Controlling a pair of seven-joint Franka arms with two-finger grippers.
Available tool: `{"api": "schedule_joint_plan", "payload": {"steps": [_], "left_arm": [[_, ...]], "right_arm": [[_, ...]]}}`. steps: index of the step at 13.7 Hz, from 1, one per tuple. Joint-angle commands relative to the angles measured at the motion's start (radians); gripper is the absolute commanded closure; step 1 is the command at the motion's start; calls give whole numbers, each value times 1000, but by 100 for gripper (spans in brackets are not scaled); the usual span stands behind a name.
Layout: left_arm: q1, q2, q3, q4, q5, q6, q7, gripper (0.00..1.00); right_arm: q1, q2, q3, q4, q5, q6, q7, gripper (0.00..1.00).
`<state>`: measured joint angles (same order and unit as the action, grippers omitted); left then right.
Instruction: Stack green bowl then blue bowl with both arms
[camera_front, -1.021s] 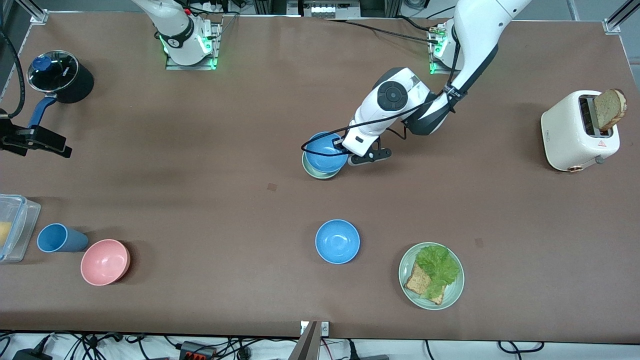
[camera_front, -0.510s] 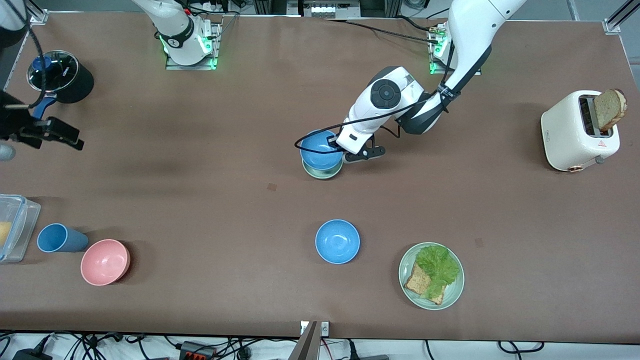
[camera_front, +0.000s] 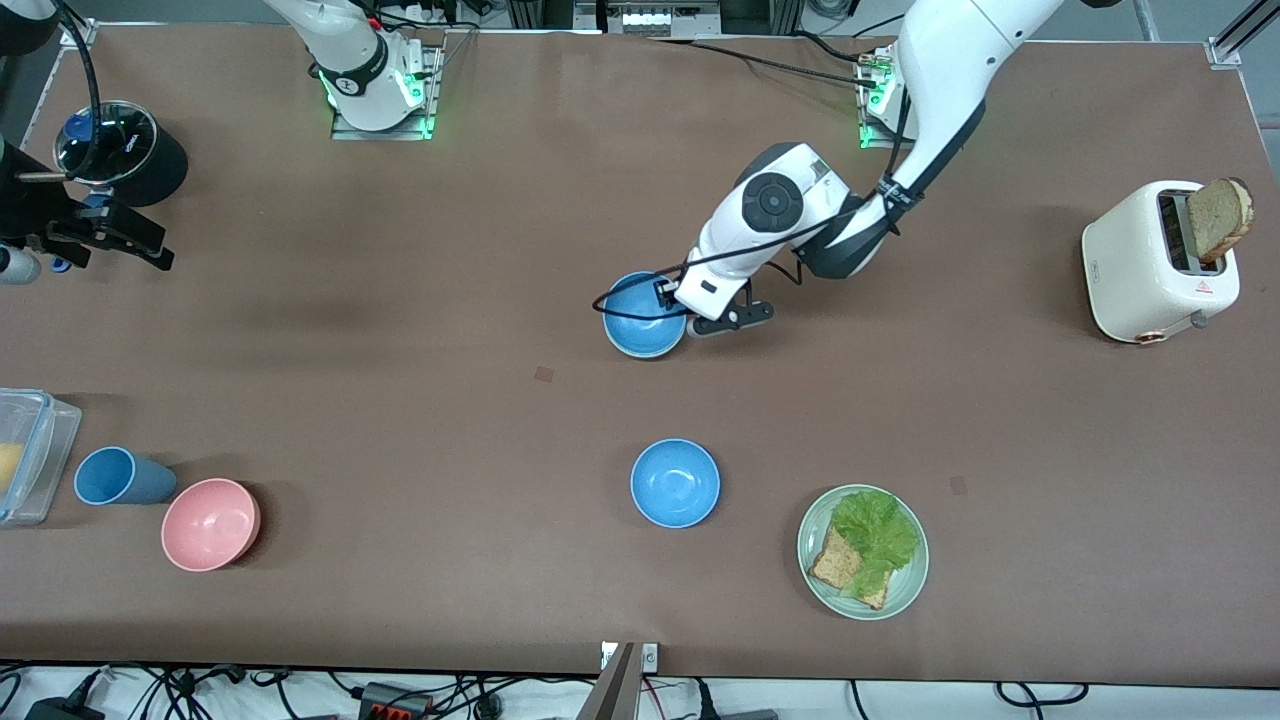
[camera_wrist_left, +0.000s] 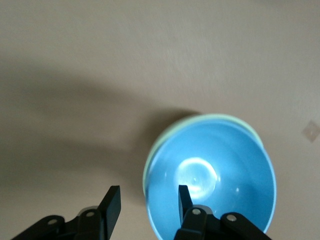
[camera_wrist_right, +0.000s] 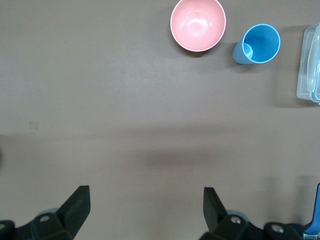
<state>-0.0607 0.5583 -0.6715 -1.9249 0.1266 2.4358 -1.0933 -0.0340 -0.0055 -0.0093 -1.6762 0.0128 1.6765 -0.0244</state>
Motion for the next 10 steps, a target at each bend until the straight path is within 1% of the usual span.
{"api": "schedule_joint_plan", "payload": {"steps": [1, 2, 4, 6, 7, 10], "left_arm": [[53, -32, -17, 96, 31, -168, 34, 39], [65, -32, -19, 131, 30, -208, 55, 35], [100, -34, -20, 222, 28, -329, 105, 34], [142, -22, -19, 357, 13, -504, 275, 34], [169, -21, -17, 389, -7, -550, 339, 34], [261, -25, -20, 411, -16, -606, 494, 32]], "right_arm": [[-12, -16, 14, 0, -16, -8, -28, 0], [-14, -16, 14, 0, -16, -8, -29, 0], [-11, -19, 14, -2, -16, -20, -28, 0], [-9, -19, 15, -2, -16, -29, -26, 0], [-10, -21, 15, -5, -16, -31, -26, 0], [-12, -21, 14, -7, -17, -17, -20, 0]]}}
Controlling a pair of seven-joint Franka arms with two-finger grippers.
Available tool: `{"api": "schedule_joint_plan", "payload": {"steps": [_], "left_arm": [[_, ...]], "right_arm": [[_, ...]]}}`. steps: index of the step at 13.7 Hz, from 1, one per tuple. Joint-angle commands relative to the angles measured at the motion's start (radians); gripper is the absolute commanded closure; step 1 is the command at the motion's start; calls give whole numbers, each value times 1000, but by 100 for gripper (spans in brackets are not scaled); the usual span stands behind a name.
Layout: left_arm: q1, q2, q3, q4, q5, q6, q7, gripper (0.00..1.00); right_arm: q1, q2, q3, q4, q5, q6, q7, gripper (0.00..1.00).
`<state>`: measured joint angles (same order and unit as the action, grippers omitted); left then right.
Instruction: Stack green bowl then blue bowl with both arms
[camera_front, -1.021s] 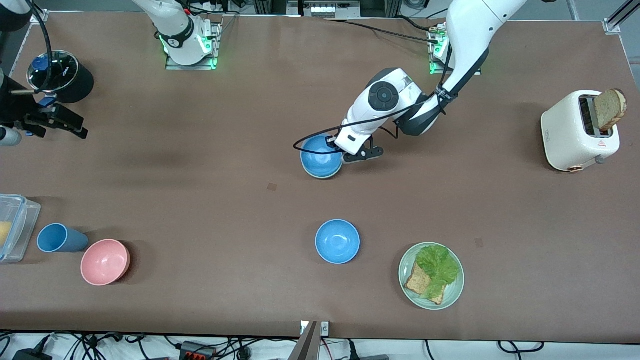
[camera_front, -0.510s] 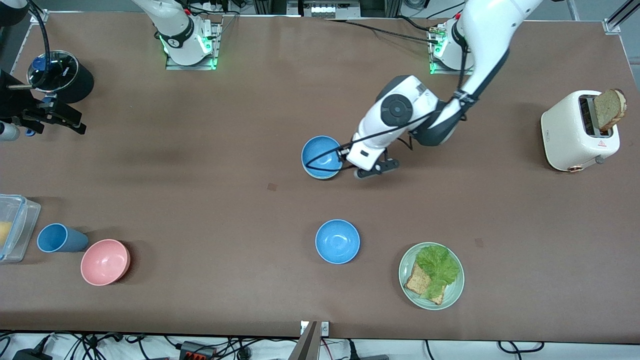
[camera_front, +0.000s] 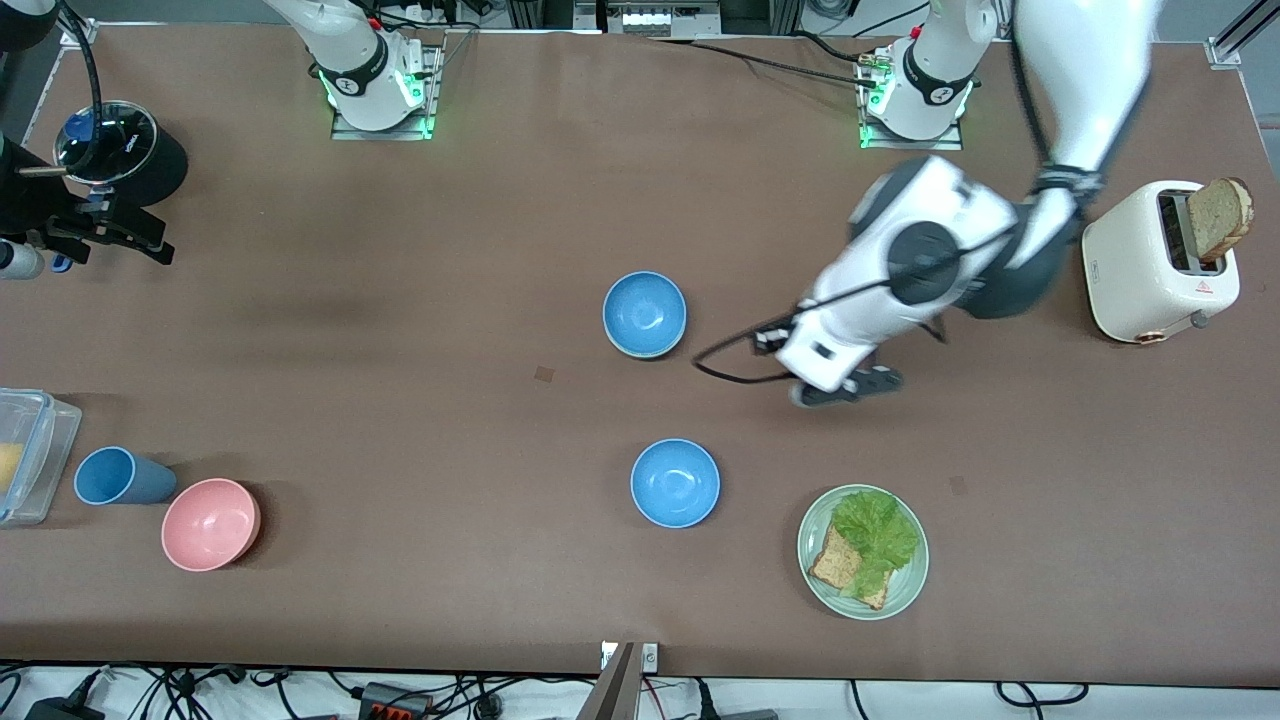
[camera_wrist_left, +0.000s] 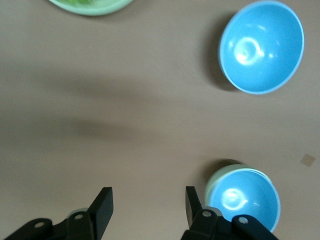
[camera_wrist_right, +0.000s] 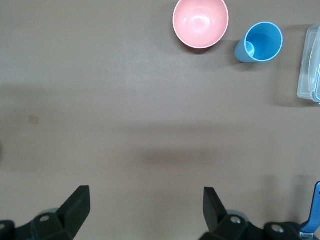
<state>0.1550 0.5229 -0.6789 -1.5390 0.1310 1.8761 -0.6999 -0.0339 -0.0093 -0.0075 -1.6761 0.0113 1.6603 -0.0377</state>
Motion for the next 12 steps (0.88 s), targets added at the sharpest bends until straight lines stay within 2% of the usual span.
{"api": "schedule_joint_plan", "payload": {"steps": [1, 4, 6, 7, 8, 11, 12], "left_arm": [[61, 11, -13, 45, -30, -76, 149, 32], [124, 9, -8, 88, -47, -158, 311, 26], [172, 5, -2, 83, -47, -173, 439, 16], [181, -10, 13, 79, -47, -176, 457, 5], [178, -44, 50, 74, -47, -190, 464, 0], [179, -109, 81, 62, -48, -218, 479, 0], [179, -139, 117, 47, -53, -213, 482, 0]], "right_arm": [[-12, -17, 12, -7, -14, 1, -2, 0], [-14, -17, 12, -8, -14, 1, 1, 0], [-14, -17, 11, -8, -14, 6, 1, 0], [-14, -17, 12, -8, -14, 6, 1, 0], [-15, -17, 11, -8, -14, 7, 1, 0], [-17, -17, 9, -8, -14, 22, -1, 0], [-17, -17, 9, -7, -14, 22, -2, 0]]}}
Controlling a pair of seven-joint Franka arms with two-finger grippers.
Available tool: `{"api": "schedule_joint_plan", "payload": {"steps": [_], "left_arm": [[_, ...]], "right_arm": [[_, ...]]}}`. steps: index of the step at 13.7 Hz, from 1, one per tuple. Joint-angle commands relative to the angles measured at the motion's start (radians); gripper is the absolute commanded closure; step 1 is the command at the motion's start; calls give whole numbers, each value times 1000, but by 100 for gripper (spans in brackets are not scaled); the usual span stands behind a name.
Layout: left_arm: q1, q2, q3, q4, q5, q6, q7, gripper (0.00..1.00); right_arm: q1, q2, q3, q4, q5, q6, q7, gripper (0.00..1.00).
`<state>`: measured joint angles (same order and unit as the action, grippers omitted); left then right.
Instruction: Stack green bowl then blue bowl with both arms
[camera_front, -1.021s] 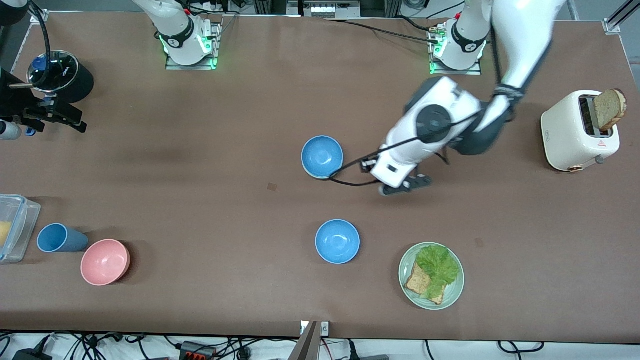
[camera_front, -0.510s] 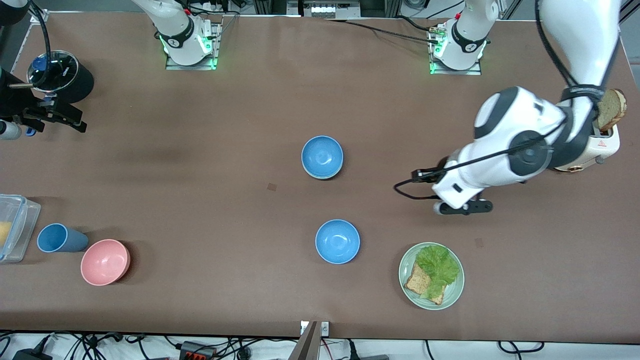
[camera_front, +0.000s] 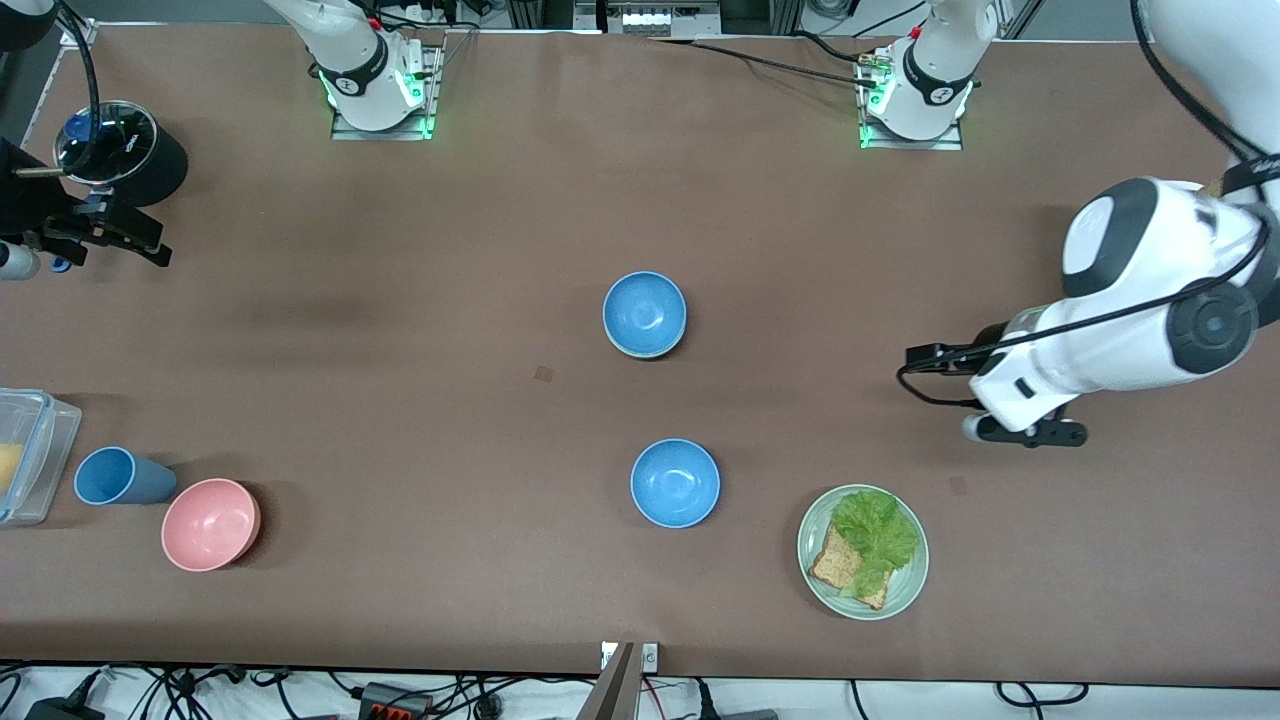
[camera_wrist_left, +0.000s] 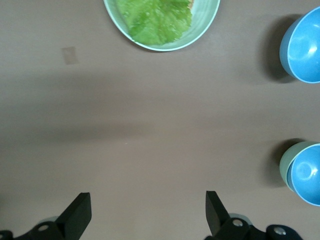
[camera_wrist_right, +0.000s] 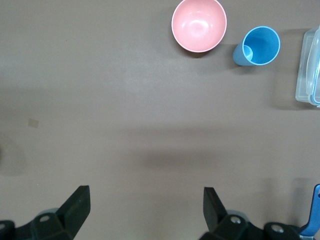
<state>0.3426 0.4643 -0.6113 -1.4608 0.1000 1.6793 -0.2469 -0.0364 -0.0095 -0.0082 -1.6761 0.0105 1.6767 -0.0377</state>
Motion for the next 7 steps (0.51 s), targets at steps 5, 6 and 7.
{"api": "schedule_joint_plan", "payload": {"steps": [5, 6, 7], "left_arm": [[-20, -223, 261, -111, -80, -13, 244, 0], [-20, -255, 283, -133, -80, -13, 244, 0], [-20, -289, 298, -154, -79, -15, 242, 0]], "right_arm": [[-13, -17, 11, -8, -15, 14, -7, 0], [-13, -17, 10, -7, -18, 11, -10, 0], [-13, -17, 11, -7, -33, 11, -8, 0]]}}
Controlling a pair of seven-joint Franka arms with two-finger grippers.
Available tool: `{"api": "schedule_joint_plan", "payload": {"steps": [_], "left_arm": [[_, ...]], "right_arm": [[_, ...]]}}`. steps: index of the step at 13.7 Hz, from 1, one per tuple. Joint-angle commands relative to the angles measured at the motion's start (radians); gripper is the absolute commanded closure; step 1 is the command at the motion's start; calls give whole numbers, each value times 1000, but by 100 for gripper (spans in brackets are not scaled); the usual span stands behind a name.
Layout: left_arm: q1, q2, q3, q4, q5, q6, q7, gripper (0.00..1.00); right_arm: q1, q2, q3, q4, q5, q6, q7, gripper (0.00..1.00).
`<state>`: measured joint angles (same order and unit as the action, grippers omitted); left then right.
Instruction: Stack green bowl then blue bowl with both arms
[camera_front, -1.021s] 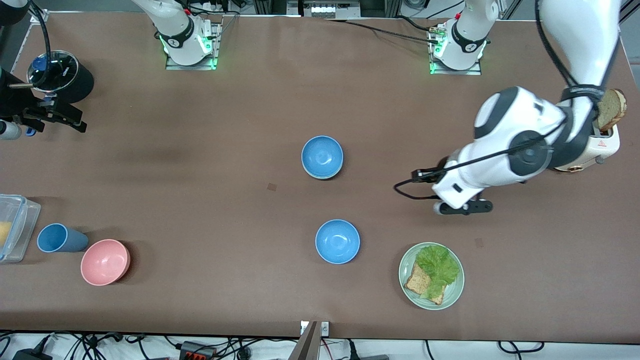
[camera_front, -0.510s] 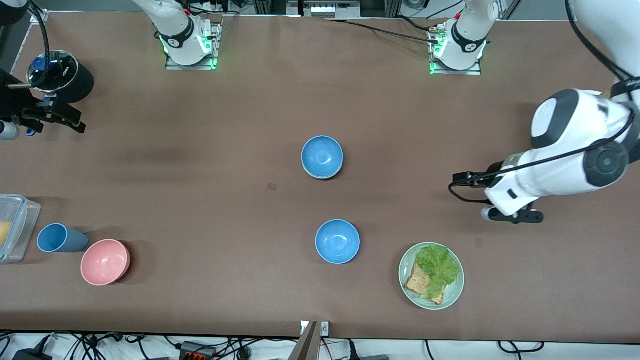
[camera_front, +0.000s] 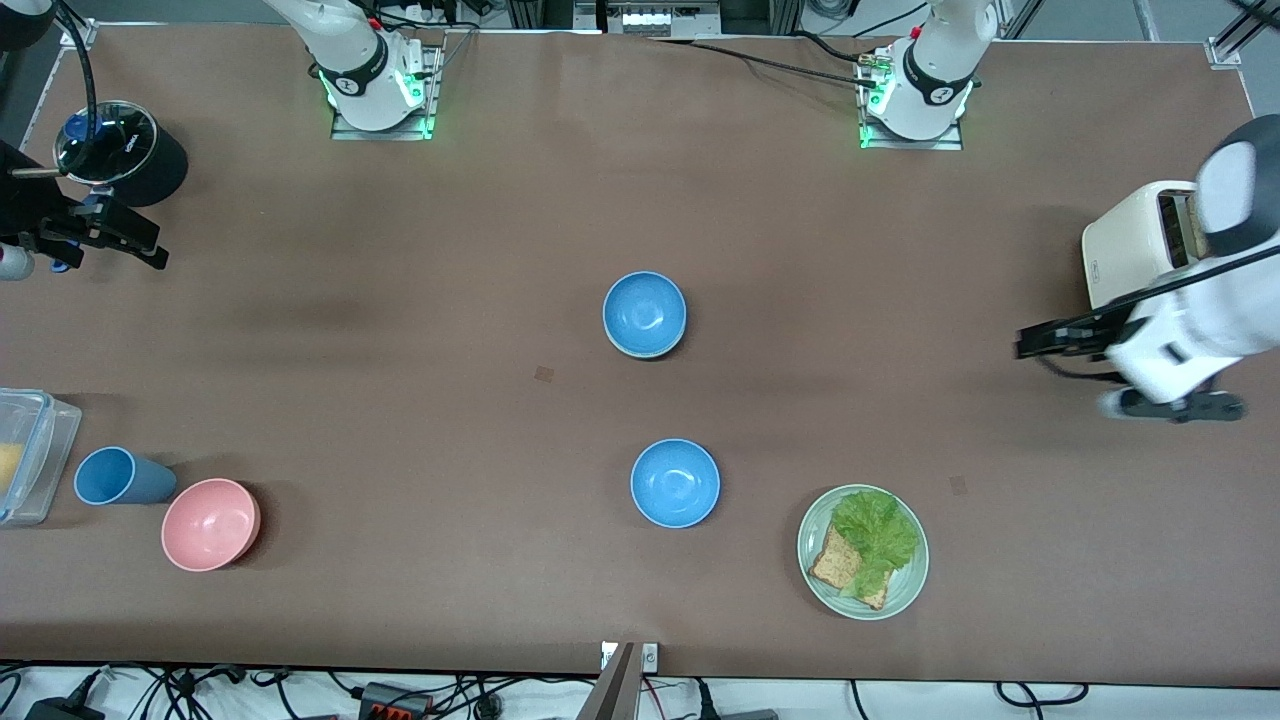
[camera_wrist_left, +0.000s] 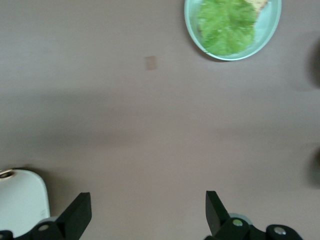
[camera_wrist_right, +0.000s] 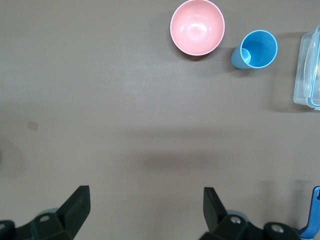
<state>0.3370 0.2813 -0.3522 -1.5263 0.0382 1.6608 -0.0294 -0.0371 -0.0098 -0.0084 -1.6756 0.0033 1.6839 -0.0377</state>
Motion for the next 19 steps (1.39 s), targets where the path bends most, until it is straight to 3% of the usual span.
{"api": "schedule_joint_plan", "payload": {"steps": [1, 3, 10, 15, 19], "left_arm": [[-12, -146, 39, -122, -15, 4, 19, 0], [-4, -210, 39, -144, -15, 2, 32, 0], [-29, -280, 87, -228, -15, 31, 26, 0], [-58, -286, 105, -238, -20, 37, 22, 0], [-73, -312, 145, -281, -112, 40, 14, 0]], "right_arm": [[-12, -16, 11, -7, -28, 7, -10, 0], [-12, -16, 11, -7, -28, 4, -11, 0], [-7, -22, 13, -10, -23, -9, 1, 0], [-10, -24, 11, -10, -23, -10, 1, 0], [-12, -24, 11, -10, -23, -9, 1, 0]]}}
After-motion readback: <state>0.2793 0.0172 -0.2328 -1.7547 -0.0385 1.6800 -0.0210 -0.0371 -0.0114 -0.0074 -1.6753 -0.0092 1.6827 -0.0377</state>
